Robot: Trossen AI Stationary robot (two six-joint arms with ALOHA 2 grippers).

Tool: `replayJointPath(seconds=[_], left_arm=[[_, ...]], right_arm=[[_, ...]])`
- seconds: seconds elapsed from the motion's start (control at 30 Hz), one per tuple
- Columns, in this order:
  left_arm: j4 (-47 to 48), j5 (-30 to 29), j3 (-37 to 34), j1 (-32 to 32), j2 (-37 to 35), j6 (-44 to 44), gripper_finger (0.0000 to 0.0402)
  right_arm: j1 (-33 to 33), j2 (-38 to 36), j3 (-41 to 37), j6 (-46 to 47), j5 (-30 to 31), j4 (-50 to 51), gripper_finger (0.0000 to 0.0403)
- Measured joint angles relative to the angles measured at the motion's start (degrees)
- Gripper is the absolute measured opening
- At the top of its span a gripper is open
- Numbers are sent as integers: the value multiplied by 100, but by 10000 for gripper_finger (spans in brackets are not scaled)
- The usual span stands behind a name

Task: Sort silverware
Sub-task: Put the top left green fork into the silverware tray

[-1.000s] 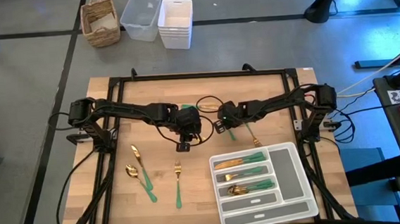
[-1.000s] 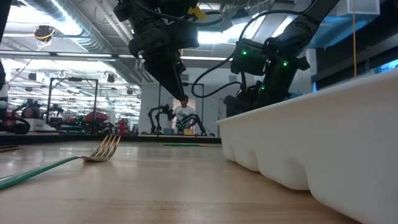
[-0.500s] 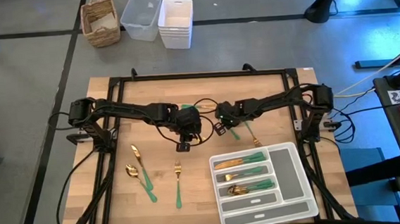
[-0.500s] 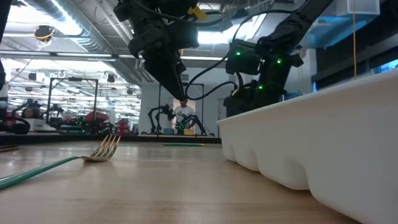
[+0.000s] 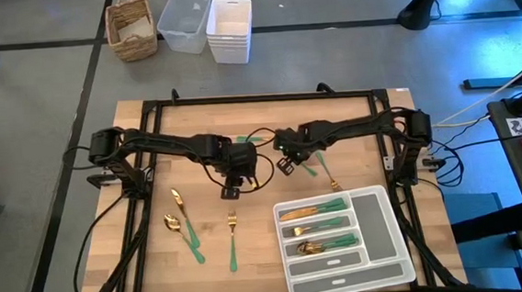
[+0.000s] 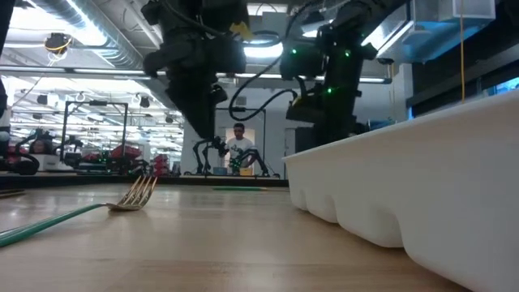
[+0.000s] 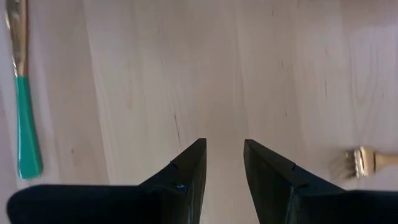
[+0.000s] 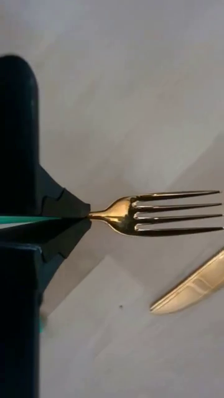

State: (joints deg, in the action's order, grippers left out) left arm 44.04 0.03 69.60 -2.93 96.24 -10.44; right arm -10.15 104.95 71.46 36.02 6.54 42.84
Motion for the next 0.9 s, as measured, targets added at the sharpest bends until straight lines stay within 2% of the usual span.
replayJointPath(seconds=[0.2, 0.37, 0.57, 0.73, 0.9], left_arm=[[291, 52, -172, 57, -420, 113, 102], [276, 220, -745, 136, -1189, 576, 102], [-94, 235, -1562, 354, -2042, 1353, 102], [-596, 233, -2034, 512, -2368, 1793, 102], [-1176, 228, -2309, 621, -2392, 2206, 102]], right_arm=[[7, -7, 698, -402, -532, 1101, 5], [60, -20, 1271, -787, -1324, 1807, 5], [555, -22, 1765, -1184, -2002, 2191, 5], [1364, -31, 1917, -1404, -1991, 2177, 5], [2304, -31, 1844, -1398, -1342, 2163, 5]])
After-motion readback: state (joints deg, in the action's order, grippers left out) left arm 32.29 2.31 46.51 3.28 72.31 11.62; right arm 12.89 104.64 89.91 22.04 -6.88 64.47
